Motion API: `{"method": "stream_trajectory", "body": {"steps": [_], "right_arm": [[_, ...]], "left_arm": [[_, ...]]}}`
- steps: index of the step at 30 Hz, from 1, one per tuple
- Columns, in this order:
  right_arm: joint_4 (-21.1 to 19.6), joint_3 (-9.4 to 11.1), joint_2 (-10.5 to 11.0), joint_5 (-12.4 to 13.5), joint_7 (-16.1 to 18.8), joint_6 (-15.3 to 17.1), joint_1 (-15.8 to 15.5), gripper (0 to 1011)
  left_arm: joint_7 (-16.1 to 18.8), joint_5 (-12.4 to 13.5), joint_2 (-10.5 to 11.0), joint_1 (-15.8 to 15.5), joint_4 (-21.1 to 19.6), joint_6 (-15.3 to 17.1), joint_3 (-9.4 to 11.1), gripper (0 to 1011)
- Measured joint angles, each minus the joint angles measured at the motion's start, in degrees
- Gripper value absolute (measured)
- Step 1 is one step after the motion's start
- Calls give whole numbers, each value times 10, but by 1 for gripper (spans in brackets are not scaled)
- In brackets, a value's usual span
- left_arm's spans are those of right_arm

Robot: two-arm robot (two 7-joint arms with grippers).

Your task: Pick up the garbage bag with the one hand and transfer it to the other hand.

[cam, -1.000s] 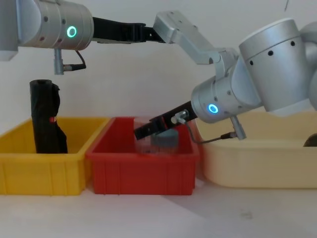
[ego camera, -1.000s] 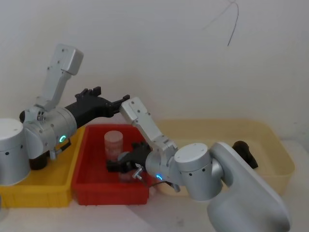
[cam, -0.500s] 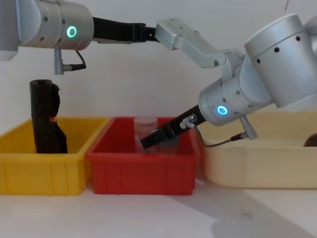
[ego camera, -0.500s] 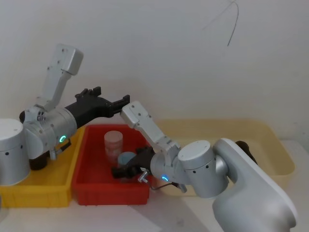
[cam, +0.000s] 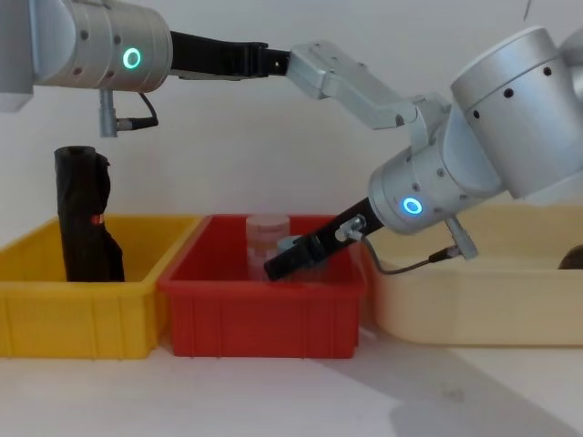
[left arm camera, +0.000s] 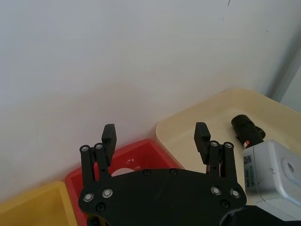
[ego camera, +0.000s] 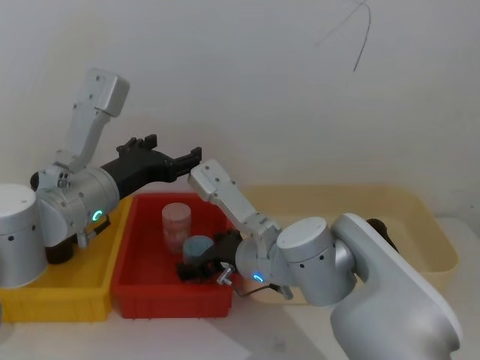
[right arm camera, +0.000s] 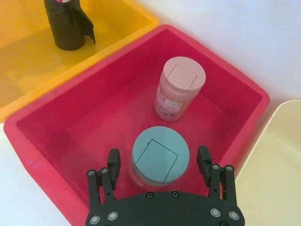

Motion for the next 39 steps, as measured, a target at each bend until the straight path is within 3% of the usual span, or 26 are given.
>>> {"method": "stream_trajectory", "body": {"steps": [10,18,22,32,39], "right_arm": [[11,6,-3,-6,-8,-6,0,993],[20,16,-9,-10,-23,-21,-3,828],[23,20,-12,-12,-29,-25,-4,690],[17,29,-13,-13,-32,-23,-10,690],[-9,51,-16,-3,-34,-16,-21,690]], "left_arm": [[0,0,0,0,0,0,0,1001],[0,0,0,0,0,0,0,1001],[0,0,0,0,0,0,0,1001],[0,0,0,0,0,0,0,1001],[0,0,0,0,0,0,0,1001]]}}
